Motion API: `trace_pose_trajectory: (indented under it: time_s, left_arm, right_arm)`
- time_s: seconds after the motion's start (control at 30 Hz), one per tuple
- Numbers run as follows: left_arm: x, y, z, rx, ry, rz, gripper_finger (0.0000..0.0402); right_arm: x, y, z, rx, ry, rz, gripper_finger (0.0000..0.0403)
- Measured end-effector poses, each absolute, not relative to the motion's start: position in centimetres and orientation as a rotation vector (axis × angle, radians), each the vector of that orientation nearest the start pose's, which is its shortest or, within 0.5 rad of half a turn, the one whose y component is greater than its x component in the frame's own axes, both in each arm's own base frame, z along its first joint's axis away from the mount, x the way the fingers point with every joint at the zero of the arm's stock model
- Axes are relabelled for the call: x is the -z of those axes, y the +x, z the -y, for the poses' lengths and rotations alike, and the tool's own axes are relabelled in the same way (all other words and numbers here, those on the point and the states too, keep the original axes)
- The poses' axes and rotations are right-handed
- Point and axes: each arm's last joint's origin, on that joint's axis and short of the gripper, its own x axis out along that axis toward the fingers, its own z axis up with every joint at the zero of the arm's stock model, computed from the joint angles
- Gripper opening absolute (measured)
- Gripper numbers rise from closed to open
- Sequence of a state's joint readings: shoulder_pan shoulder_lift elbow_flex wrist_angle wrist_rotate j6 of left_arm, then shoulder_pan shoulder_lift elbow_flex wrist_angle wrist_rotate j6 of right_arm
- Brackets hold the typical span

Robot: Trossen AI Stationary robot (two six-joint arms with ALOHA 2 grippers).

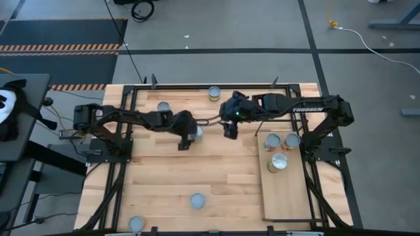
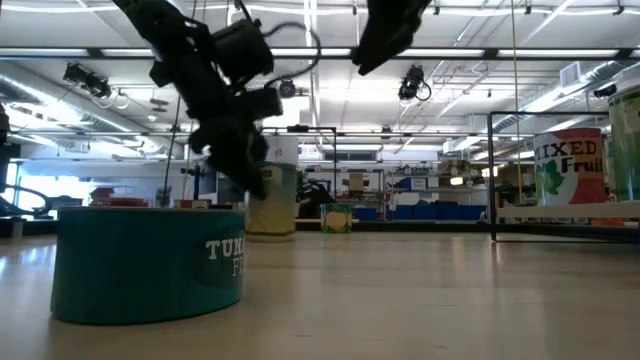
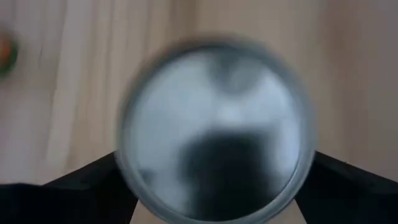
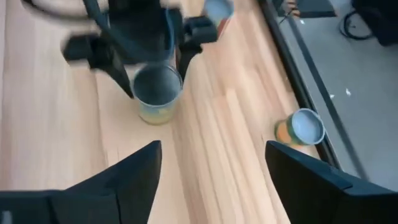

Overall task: Pick and place cans onto a shelf
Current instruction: Put the canned carrots on the shelf

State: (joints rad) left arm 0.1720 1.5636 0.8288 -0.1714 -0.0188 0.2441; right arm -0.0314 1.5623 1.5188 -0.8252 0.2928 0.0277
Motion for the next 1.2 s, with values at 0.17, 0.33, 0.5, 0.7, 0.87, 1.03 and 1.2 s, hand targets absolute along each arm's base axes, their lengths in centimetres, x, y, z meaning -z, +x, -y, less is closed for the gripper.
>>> trace_pose_trajectory:
  time_s: [0.17,0.33,0.5,0.7,0.87,1.03,1.2]
  left_arm:
    - [-18.2,31.4,-2.7,0.003,0.149,-0.712,0.0357]
    - [-18.3,31.8,-1.3,0.002,0.15,-0.685,0.0357]
    - [-19.7,30.3,-0.2,-0.043,0.136,-0.775,0.0357]
    - [-22.9,26.4,0.3,-0.103,0.138,-0.921,0.0357]
    - [-25.4,22.2,0.0,-0.223,0.115,-0.964,0.0357]
    - [-27.7,19.3,-0.3,-0.332,0.011,-0.873,0.0357]
    - [-29.0,17.7,-0.5,-0.393,-0.06,-0.786,0.0357]
  right_arm:
    - [-33.9,32.2,-0.1,0.191,-0.183,-0.939,0.0302]
    - [-33.2,32.1,-2.2,0.132,-0.16,-0.958,0.0302]
    - [-31.3,32.5,-4.3,0.105,-0.105,-0.912,0.0313]
    - [-30.3,36.2,-5.2,0.117,0.003,-0.832,0.0328]
    - [-27.6,39.5,-4.8,0.11,0.044,-0.937,0.0341]
    - [-27.1,42.1,-3.5,0.143,0.079,-0.982,0.0365]
    - [-26.6,43.5,-2.0,0.167,0.096,-1.038,0.0388]
